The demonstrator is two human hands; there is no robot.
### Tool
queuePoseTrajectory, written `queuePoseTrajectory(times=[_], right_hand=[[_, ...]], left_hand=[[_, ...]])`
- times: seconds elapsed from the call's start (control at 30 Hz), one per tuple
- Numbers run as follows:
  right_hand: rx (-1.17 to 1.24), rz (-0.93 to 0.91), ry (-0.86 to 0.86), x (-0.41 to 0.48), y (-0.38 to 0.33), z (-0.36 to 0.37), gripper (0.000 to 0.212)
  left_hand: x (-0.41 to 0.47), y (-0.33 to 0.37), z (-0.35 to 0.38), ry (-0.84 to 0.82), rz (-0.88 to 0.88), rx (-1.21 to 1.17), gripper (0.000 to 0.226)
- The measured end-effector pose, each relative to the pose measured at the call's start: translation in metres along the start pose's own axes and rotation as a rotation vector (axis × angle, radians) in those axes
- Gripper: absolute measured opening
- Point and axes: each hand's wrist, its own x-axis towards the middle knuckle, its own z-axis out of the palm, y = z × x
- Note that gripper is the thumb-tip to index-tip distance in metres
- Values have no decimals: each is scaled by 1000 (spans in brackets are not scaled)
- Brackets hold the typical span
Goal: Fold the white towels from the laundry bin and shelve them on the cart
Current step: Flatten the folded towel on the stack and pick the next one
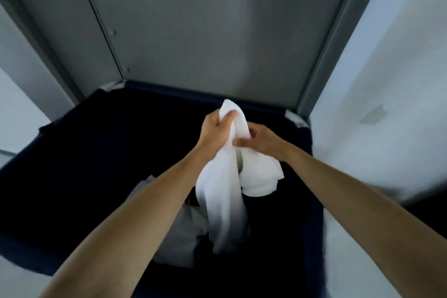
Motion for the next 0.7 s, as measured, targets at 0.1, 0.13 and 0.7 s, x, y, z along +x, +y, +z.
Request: queuePoseTrajectory(times=[0.1, 0.13, 0.7], right_hand=[[-287, 102, 37, -18, -4, -11, 49], [-303, 112, 53, -22, -5, -15, 49], [-390, -257, 353, -65, -138, 11, 26]], left_hand=[[-6, 45, -11, 66, 66, -116, 38], [-6, 56, -18, 92, 82, -150, 41], [-47, 59, -66, -336, 205, 395, 22]])
